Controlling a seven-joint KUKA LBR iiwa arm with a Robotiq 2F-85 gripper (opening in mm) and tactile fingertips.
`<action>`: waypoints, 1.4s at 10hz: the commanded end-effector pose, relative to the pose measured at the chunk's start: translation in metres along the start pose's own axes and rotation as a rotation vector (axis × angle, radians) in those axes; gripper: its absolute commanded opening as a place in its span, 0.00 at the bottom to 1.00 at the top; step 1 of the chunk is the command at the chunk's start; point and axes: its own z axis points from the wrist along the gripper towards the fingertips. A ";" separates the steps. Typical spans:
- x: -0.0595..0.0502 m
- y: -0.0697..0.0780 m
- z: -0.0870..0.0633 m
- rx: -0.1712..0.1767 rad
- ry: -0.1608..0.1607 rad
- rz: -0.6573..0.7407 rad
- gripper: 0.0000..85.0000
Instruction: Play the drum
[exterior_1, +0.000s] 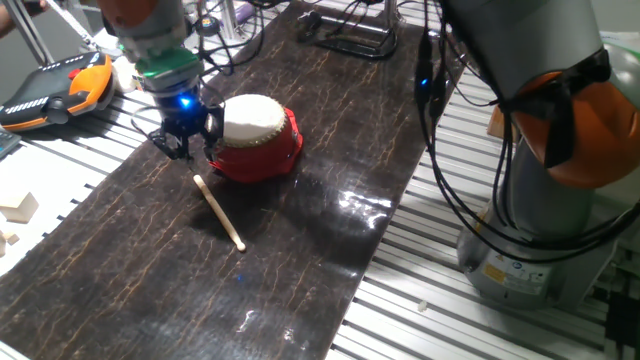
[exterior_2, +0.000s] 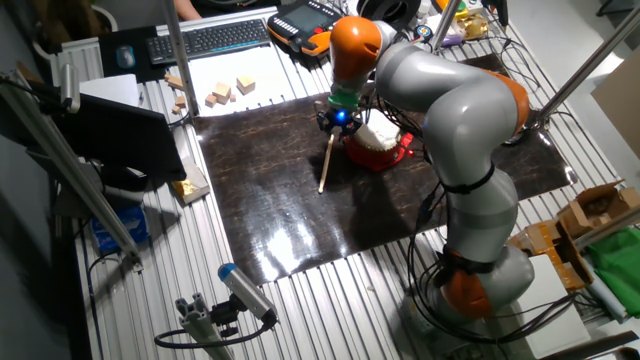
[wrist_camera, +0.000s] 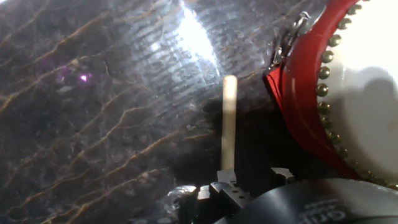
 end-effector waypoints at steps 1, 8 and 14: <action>0.000 0.000 0.000 -0.003 -0.003 0.001 0.42; -0.014 0.014 0.022 -0.026 0.019 0.030 0.44; -0.032 0.025 0.049 -0.029 0.019 0.023 0.47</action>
